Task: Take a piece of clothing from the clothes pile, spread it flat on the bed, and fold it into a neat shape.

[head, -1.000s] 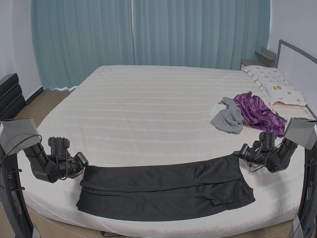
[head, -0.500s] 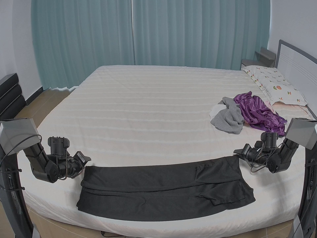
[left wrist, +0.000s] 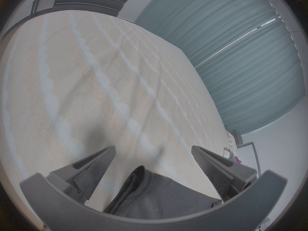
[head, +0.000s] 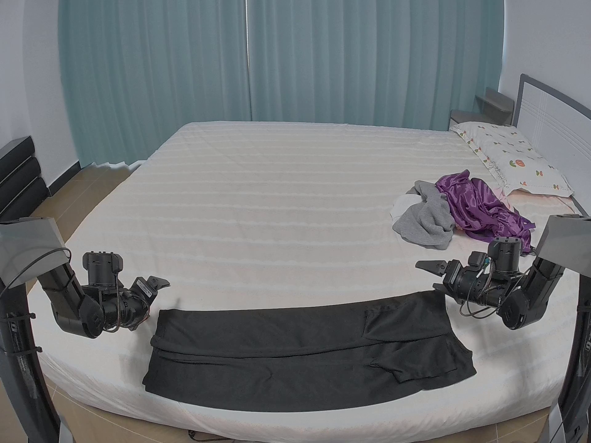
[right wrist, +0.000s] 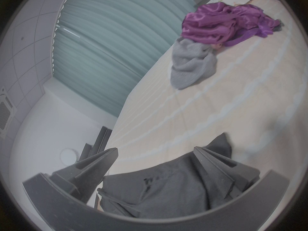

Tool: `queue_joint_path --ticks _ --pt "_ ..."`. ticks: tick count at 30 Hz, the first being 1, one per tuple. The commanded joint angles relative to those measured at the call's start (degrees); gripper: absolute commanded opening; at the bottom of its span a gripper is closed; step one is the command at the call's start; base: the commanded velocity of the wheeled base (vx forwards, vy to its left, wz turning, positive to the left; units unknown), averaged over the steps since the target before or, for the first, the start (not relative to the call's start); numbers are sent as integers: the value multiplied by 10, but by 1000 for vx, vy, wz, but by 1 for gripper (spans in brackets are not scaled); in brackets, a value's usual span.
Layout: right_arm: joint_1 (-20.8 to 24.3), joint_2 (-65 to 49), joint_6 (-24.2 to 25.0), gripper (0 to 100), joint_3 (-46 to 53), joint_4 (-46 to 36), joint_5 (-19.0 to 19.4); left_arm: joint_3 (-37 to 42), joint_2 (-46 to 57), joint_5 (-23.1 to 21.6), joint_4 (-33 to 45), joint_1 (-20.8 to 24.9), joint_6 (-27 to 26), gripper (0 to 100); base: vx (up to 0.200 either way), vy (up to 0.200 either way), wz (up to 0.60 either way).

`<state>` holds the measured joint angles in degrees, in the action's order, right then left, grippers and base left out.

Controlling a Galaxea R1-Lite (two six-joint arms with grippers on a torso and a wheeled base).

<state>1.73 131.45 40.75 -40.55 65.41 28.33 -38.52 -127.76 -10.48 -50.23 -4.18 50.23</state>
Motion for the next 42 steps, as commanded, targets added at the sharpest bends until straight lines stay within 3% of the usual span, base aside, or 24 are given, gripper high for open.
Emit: queue_joint_path --ticks 1,8,9,29,30,42 --pt "19 21 -3 100 1 -1 7 6 10 -1 0 -3 1 100 0 0 0" --pt "13 66 -32 100 3 -2 8 6 12 -1 0 -3 1 100 0 0 0" --pt "13 66 -33 0 3 -2 8 6 12 -1 0 -3 1 100 0 0 0" --pt "-17 43 -37 0 40 6 6 27 30 0 -1 -1 -1 100 0 0 0" --pt "-18 42 -36 100 42 6 6 28 33 0 -1 -1 -1 100 0 0 0" --pt "-27 -49 9 100 108 15 2 44 56 -2 0 1 -2 100 -50 0 0"
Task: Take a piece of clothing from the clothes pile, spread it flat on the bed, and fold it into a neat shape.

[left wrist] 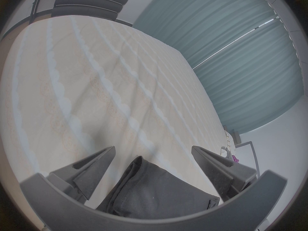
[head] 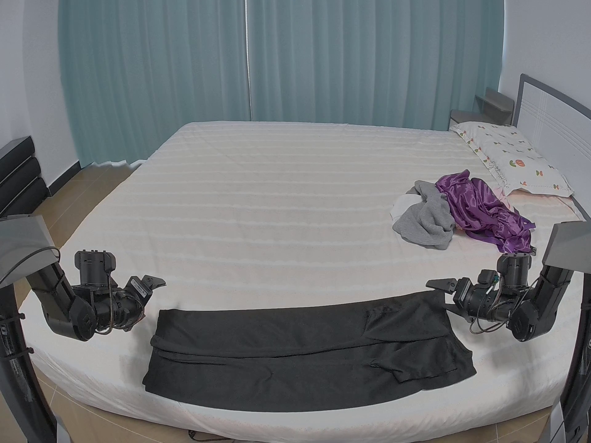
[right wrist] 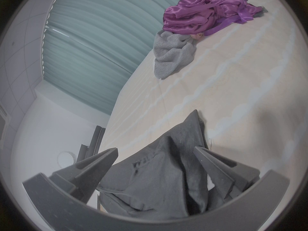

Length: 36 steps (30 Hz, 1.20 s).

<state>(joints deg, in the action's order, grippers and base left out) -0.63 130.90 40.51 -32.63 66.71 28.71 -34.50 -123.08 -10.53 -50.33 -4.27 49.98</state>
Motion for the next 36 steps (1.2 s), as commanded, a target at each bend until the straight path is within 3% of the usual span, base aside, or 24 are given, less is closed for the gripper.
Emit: queue_joint_path --ticks 1,5,11,17,20,22,25,36 --pt "-3 -43 12 100 28 2 -1 4 9 -1 1 1 0 100 0 0 0" --pt "-8 -69 19 100 58 3 -4 7 12 -1 0 2 0 100 0 0 0" --pt "-9 -69 80 100 88 40 -4 8 11 -1 1 4 0 100 0 0 0" --pt "-11 -56 90 100 99 58 -3 18 12 0 1 23 -6 100 0 0 0" --pt "-11 -54 91 100 100 59 -4 29 10 1 1 33 -27 100 0 0 0" --pt "-11 -54 90 100 107 60 -4 44 3 2 0 37 -85 100 0 0 0" --pt "-9 -55 89 100 110 60 -3 58 3 -1 0 37 -129 100 0 0 0" --pt "-5 -54 88 100 115 60 -3 73 2 -46 0 45 -197 100 0 0 0"
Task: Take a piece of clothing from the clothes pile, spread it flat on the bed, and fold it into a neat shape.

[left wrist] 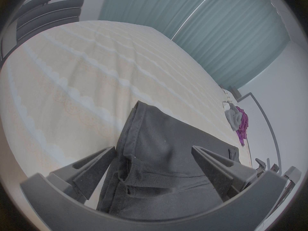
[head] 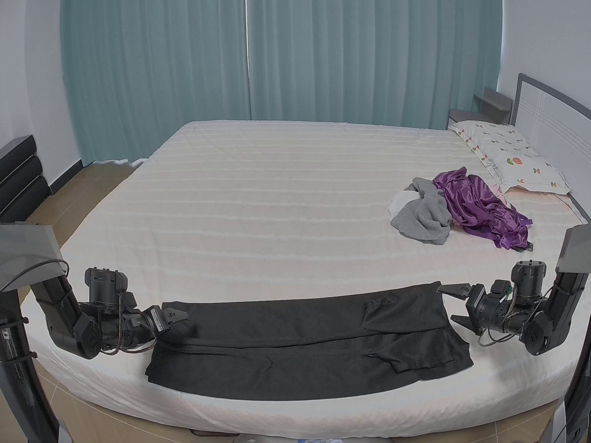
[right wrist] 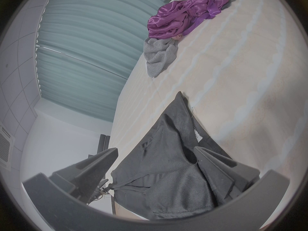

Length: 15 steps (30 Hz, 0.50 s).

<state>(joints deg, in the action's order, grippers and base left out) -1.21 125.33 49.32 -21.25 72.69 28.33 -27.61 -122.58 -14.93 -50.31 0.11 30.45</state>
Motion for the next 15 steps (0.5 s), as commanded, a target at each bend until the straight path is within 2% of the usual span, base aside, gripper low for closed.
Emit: queue_joint_path --ticks 1,8,15 --pt "1 2 0 100 2 0 1 3 -8 -1 -1 2 -6 100 0 0 0" --pt "2 -2 0 100 9 2 4 5 -26 6 -1 2 -56 100 0 0 0" --pt "2 4 0 100 21 32 6 12 -27 8 -1 9 -65 100 0 0 0"
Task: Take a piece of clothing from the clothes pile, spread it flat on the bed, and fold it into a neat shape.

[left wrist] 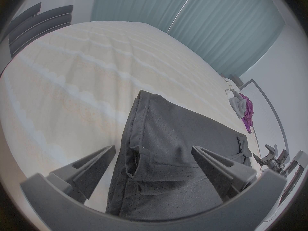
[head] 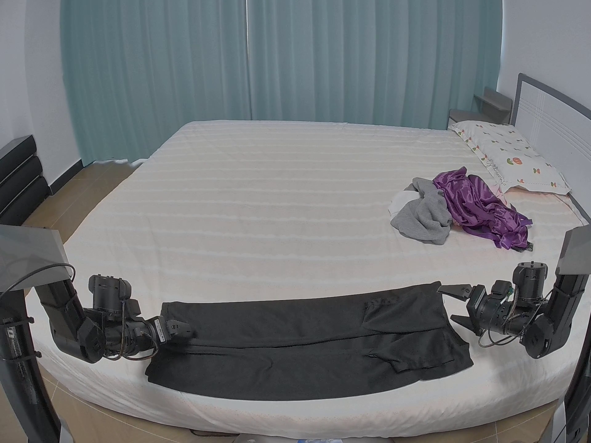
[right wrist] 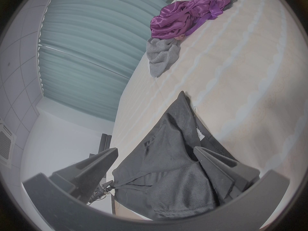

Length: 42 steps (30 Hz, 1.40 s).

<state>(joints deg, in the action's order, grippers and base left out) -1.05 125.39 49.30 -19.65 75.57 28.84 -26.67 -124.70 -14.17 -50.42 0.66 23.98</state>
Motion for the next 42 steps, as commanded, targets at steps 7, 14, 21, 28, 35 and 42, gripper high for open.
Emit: queue_joint_path --ticks 7,14,21,28,35,42 --pt "2 5 0 100 7 4 1 3 -5 -1 1 3 0 0 0 0 0" --pt "-2 9 1 100 8 4 1 17 8 -1 1 5 0 0 0 0 0" --pt "-11 11 4 100 6 4 2 21 32 0 1 4 5 0 0 0 0" --pt "-35 2 5 100 0 4 1 16 38 1 1 4 10 0 0 0 0" --pt "-54 -20 4 100 0 2 -1 17 36 1 1 5 17 0 0 0 0" --pt "-58 -16 4 100 -5 0 -3 14 37 1 1 6 41 0 0 0 0"
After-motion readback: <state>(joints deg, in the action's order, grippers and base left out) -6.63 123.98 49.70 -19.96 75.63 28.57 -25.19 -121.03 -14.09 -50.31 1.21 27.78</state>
